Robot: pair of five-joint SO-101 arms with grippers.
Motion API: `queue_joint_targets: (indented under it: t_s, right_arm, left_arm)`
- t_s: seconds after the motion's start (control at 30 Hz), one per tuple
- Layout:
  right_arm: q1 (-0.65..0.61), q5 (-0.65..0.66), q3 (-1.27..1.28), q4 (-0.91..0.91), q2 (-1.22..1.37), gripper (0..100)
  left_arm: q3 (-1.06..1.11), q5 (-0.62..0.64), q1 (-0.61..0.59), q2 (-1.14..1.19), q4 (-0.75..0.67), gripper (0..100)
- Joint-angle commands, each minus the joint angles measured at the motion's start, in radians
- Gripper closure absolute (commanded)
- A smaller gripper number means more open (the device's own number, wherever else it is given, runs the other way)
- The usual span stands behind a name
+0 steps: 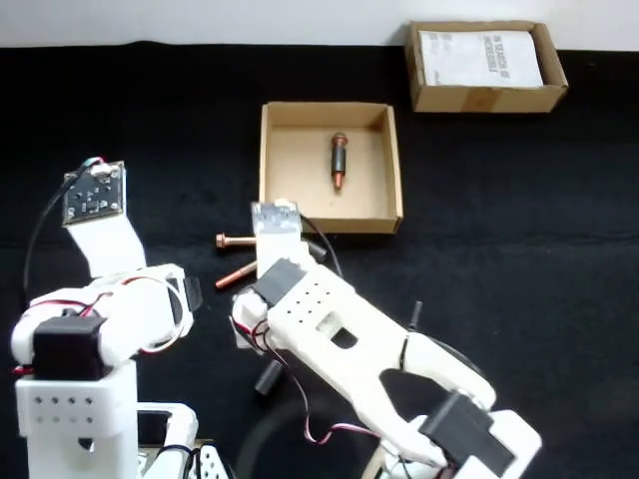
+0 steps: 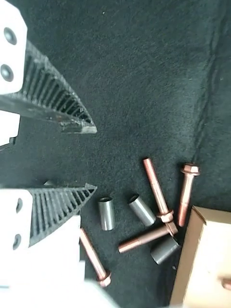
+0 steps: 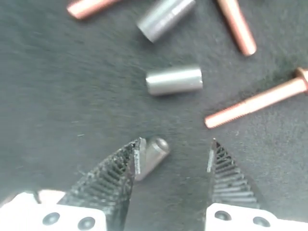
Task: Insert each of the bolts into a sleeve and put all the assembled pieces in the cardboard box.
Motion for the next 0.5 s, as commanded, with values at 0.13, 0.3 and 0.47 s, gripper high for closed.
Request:
queue_joint_targets:
  t_s: [0.13, 0.3, 0.47]
  right_arm:
    - [-0.116, -0.098, -0.077, 0.054, -0.081, 80.0]
    - [-0.154, -0.13, -0.013, 0.021, -0.039, 80.0]
    - [-0.151, -0.132, 0.042, -0.033, 0.041, 80.0]
  left_arm:
    - [0.125, -0.015, 0.01, -0.015, -0.129, 82]
    - [0.13, -0.068, 0.005, -0.01, -0.163, 82]
    - [0.131, -0.086, 0.004, -0.008, -0.184, 82]
